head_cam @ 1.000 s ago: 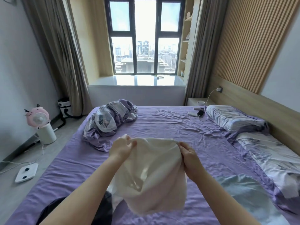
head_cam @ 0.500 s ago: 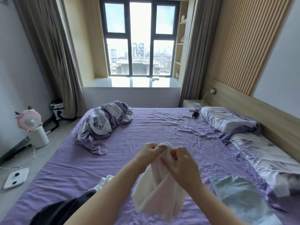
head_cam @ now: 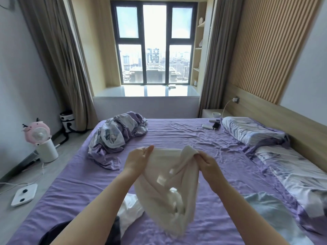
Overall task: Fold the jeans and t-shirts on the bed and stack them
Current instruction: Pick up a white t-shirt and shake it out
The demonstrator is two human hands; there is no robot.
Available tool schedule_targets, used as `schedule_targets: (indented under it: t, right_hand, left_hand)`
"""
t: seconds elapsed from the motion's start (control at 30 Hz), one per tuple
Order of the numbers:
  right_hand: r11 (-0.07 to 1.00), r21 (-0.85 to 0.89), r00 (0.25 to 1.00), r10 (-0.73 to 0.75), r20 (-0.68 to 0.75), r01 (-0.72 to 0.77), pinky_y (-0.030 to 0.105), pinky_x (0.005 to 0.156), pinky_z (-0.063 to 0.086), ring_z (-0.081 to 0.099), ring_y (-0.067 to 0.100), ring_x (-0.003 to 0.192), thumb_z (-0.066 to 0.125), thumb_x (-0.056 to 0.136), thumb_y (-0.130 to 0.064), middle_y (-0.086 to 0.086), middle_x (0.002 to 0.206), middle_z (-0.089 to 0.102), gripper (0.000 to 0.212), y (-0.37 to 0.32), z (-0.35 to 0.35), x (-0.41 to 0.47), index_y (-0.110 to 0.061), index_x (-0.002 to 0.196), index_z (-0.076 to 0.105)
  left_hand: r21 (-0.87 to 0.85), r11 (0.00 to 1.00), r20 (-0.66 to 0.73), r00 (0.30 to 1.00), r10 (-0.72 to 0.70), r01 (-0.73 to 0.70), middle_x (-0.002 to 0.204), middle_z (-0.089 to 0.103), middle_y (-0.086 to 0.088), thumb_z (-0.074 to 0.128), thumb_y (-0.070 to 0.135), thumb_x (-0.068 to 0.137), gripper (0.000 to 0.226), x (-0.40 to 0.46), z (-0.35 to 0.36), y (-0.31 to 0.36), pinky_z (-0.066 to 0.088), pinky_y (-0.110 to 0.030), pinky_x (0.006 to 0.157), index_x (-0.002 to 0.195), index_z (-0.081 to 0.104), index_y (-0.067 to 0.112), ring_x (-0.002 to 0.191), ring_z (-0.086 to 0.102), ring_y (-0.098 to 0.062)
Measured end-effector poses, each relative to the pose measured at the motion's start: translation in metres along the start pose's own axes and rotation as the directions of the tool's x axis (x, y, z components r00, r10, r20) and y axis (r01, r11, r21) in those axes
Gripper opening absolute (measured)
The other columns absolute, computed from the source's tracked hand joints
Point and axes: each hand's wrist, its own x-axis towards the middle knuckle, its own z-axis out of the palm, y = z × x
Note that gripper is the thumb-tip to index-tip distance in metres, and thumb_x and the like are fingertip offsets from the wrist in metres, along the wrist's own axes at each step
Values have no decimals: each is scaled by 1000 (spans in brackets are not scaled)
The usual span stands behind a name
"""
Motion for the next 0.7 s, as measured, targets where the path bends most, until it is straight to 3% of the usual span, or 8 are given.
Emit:
schedule_targets:
  t: [0.13, 0.23, 0.3, 0.37, 0.47, 0.53, 0.63, 0.7]
  right_hand:
    - [993, 120, 998, 22, -65, -14, 26, 64, 52, 56, 11, 71, 42, 98, -14, -1, 80, 62, 33, -8, -9, 17, -30, 84, 67]
    - [992, 121, 999, 16, 45, -22, 26, 60, 53, 55, 8, 66, 42, 98, -15, -4, 75, 60, 33, -11, -1, 21, -29, 85, 69]
    - [994, 99, 992, 29, 120, -41, 23, 55, 51, 55, 5, 58, 41, 99, -16, -10, 67, 60, 35, -13, 13, 21, -31, 86, 69]
    - [995, 84, 984, 44, 174, -59, 20, 48, 44, 50, 5, 52, 40, 99, -15, -10, 60, 56, 33, -13, 27, 21, -26, 85, 68]
    - [994, 69, 986, 67, 154, -79, 24, 51, 38, 46, 8, 54, 40, 98, -13, -2, 62, 50, 28, -8, 35, 20, -17, 79, 60]
    - [997, 26, 995, 65, 74, -67, 22, 54, 36, 44, 7, 57, 42, 98, -12, -4, 62, 48, 29, -1, 30, 19, -17, 73, 57]
    - [978, -206, 1000, -18, 9, 20, 25, 56, 33, 41, 8, 58, 50, 94, -12, -3, 62, 47, 24, 9, 8, 17, -15, 71, 58]
    - [906, -418, 997, -39, 71, 66, 24, 60, 34, 48, 8, 61, 57, 92, -16, -3, 66, 56, 15, 17, -9, 14, -13, 80, 65]
  left_hand:
    - [124, 988, -63, 995, -84, 91, 91, 63, -20, 46, 36, 97, 40, -2, -17, -30, 37, -35, 75, 76, 60, 5, 91, 59, -32]
    - [286, 957, -88, 993, 72, -44, 106, 57, -15, 58, 22, 91, 21, -12, -13, -33, 41, -36, 91, 106, 64, 9, 105, 55, -30]
    - [163, 957, -75, 964, 254, -239, 97, 59, -6, 66, 17, 83, 20, -23, 0, -18, 46, -36, 85, 102, 66, 12, 90, 58, -23]
    - [29, 949, 41, 949, 311, -313, 84, 60, 3, 69, 31, 78, 17, -36, 16, 1, 50, -35, 72, 89, 64, 19, 73, 58, -14]
    - [46, 977, 188, 963, 194, -206, 84, 64, 6, 66, 53, 73, 36, -43, 35, 12, 48, -32, 71, 89, 58, 21, 78, 60, -14]
    - [57, 985, 194, 970, 148, -162, 85, 67, 1, 66, 39, 83, 24, -38, 40, 10, 48, -34, 75, 88, 60, 16, 81, 61, -19]
    - [-279, 958, 210, 978, -11, 71, 78, 63, -9, 55, 17, 94, 14, -30, 39, 19, 52, -39, 77, 82, 51, 10, 71, 62, -23]
    - [-433, 879, 230, 967, -107, 200, 73, 57, -9, 48, 14, 97, 15, -23, 37, 30, 54, -38, 65, 83, 45, 10, 62, 57, -19]
